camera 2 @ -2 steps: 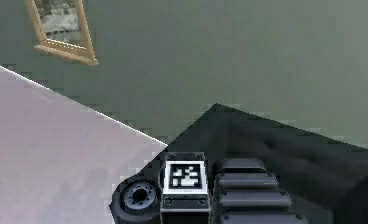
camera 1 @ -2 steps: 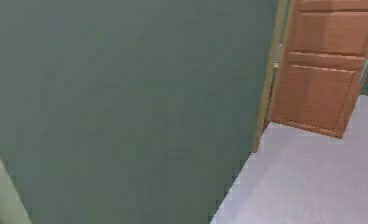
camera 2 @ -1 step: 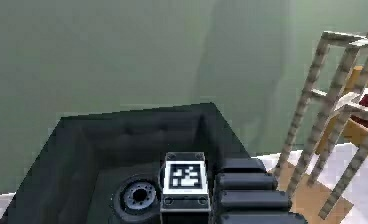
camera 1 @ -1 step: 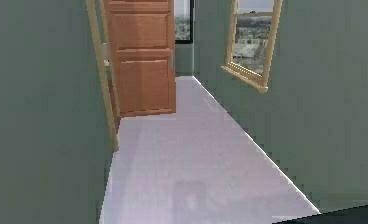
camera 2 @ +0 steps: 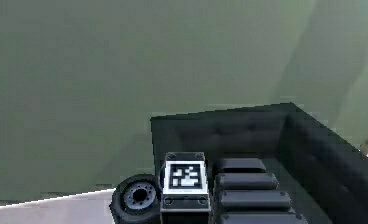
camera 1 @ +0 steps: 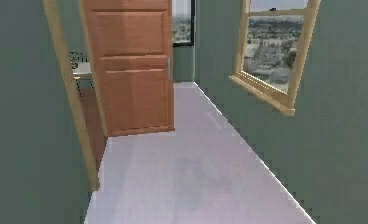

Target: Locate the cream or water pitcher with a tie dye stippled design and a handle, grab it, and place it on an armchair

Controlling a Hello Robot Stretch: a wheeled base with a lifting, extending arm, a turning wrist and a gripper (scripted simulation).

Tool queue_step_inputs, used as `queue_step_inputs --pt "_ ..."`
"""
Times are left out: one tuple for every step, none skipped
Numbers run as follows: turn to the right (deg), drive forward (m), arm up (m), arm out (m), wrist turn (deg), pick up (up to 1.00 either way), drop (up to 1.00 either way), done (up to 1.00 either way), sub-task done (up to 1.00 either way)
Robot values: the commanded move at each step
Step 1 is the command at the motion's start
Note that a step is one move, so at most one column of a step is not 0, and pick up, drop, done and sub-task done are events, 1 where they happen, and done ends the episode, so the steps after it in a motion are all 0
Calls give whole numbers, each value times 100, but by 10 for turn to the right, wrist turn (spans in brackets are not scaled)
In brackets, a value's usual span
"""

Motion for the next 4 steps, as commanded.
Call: queue_step_inputs --pt "330 0 0 0 0 0 0 0 0" --pt "0 20 0 0 0 0 0 0 0" --pt "450 0 0 0 0 0 0 0 0" --pt "0 65 0 0 0 0 0 0 0"
